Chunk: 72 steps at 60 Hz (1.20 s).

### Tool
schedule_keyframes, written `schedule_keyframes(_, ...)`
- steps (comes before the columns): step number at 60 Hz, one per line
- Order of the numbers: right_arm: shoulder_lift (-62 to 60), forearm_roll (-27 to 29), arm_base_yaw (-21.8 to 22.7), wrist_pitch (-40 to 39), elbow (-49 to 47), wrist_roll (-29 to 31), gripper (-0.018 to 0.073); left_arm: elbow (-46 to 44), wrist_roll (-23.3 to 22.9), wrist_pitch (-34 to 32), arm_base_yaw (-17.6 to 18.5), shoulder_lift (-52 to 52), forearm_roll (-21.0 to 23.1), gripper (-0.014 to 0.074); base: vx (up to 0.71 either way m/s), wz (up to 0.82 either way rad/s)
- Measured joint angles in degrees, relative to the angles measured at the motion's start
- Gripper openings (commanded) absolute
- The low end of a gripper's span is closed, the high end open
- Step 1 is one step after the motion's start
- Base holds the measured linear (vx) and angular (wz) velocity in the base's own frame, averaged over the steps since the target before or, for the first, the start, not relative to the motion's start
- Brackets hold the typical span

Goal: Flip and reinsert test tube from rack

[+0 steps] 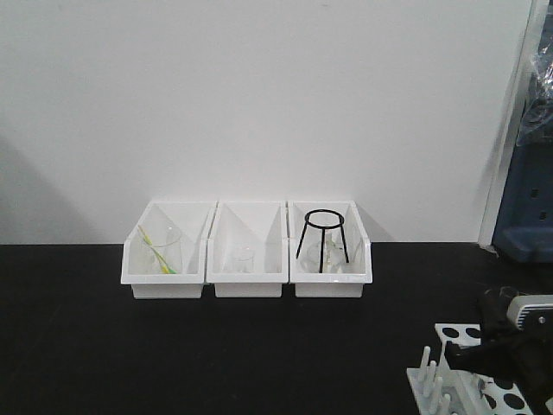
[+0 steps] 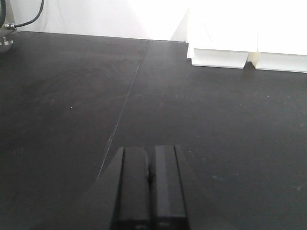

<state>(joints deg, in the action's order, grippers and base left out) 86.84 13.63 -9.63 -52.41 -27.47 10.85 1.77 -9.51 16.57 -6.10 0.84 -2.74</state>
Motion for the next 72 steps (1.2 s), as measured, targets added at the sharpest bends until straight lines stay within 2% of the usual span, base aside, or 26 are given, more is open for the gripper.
schedule_keyframes(21,8.25,-0.05,0.00,-1.20,0.00,-0.10,-0.0009,0.00,0.00,0.00,0.00,0.00,0.00,-0.0006,0.00,0.00)
schedule_keyframes(36,9.06,-0.05,0.00,-1.92,-0.06,-0.10,0.0018,0.00,0.00,0.00,0.00,0.00,0.00,-0.0006,0.00,0.00)
schedule_keyframes(45,9.06,-0.05,0.00,-1.70,-0.06,-0.16,0.0092,0.00,0.00,0.00,0.00,0.00,0.00,-0.0006,0.00,0.00)
schedule_keyframes(65,9.06,-0.05,0.00,-1.38,-0.11,-0.20,0.0349,0.00,0.00,0.00,0.00,0.00,0.00,-0.0006,0.00,0.00)
schedule_keyframes(72,9.11,-0.05,0.00,-1.48,-0.11,-0.20,0.0400,0.00,0.00,0.00,0.00,0.00,0.00,-0.0006,0.00,0.00)
